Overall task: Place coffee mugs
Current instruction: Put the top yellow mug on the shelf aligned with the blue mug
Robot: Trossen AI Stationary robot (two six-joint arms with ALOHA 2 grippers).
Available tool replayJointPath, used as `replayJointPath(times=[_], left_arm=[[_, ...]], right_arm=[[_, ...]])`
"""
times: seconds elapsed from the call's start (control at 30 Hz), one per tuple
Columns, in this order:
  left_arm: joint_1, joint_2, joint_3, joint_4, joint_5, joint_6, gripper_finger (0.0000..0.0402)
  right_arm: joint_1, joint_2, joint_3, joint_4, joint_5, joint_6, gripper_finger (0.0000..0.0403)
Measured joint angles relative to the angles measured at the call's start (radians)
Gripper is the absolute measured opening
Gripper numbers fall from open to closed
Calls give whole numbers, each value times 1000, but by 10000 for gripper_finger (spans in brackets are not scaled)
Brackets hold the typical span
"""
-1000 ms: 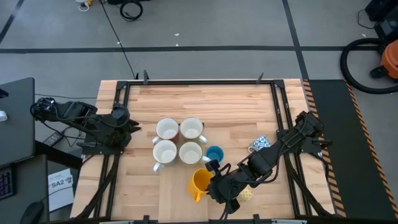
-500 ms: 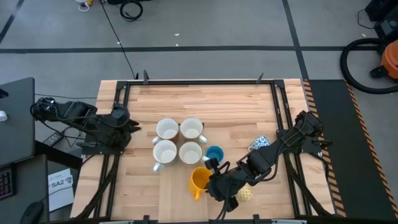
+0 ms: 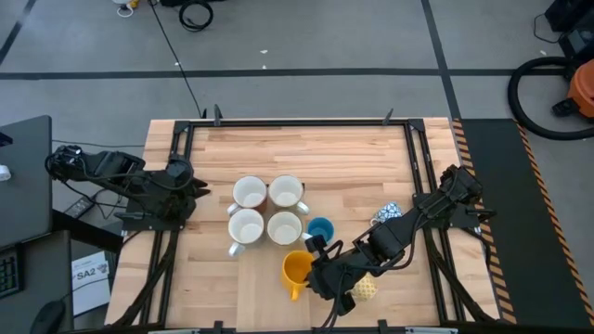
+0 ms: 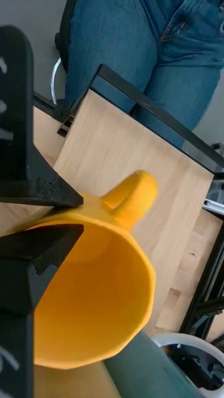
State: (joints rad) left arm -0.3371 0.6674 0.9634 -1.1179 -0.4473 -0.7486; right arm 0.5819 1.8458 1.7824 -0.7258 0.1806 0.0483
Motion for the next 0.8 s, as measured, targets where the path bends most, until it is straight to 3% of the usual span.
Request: replayJointPath(times=[0.47, 0.8], left_arm=[[0, 0, 0, 0, 0, 0, 119], [0, -2, 0, 38, 10, 15, 119]], right_arm=[[-2, 0, 0, -1, -26, 64, 123], [-4, 0, 0, 95, -23, 50, 127]])
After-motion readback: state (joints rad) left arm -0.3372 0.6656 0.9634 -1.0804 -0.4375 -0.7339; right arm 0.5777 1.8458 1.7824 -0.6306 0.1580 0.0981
